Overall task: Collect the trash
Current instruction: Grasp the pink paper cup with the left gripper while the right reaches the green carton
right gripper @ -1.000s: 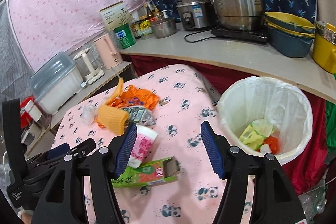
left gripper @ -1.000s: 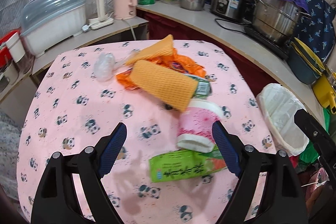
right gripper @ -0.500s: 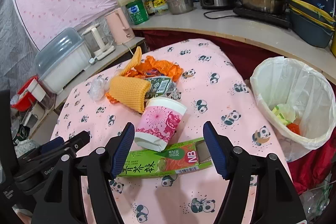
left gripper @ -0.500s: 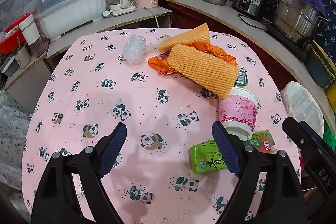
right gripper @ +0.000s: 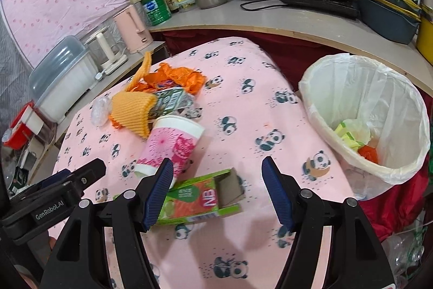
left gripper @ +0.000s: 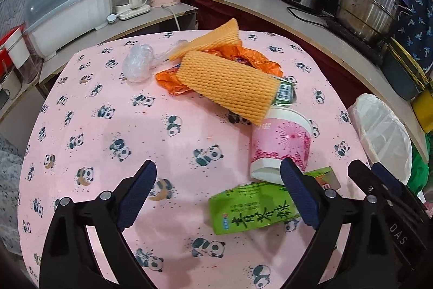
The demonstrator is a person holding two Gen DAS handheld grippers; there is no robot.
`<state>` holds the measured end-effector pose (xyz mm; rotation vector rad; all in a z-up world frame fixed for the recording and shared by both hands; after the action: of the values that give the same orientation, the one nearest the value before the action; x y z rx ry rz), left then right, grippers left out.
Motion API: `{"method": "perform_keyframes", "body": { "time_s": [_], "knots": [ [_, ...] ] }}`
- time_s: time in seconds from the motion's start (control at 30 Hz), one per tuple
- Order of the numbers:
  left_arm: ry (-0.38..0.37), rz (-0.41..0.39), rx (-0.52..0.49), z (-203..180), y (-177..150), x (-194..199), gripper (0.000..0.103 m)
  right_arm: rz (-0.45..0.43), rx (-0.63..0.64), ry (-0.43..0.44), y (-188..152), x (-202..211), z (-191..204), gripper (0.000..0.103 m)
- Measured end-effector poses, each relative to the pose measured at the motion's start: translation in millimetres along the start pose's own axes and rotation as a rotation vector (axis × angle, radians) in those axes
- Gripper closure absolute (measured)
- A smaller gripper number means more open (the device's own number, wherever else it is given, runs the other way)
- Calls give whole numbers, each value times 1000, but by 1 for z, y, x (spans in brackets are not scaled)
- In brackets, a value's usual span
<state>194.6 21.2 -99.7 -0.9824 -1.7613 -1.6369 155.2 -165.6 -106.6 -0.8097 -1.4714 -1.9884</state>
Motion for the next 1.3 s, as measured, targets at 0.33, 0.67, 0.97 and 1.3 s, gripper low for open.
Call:
{"method": "perform_keyframes", "body": {
  "time_s": [0.33, 0.67, 0.97, 1.3],
  "knots": [
    [-86, 62, -70, -60, 7, -45, 11, -1, -59, -28, 5, -6, -39, 38],
    [-79, 125, -64, -71, 5, -84, 25, 10, -94, -34, 6, -17, -57, 37],
    [-75, 92, -41, -56, -2, -64, 29, 25, -84, -17, -1, -20, -47, 38],
    [-39, 70, 26, -14, -17, -30, 29, 62, -36, 24, -25, -22, -17, 39]
  ]
}}
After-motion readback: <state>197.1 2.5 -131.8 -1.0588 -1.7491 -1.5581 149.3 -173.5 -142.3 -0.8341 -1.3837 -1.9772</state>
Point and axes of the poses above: each gripper's, at about its wrist camera, not at the fingertips, and x roughly against the way its jaws point, z to its left, y to its top, the point moved 7 cm from there along -x, roughly the way its jaws point, and after that the axes turned 3 degrees about x, right-handed, at the moved point
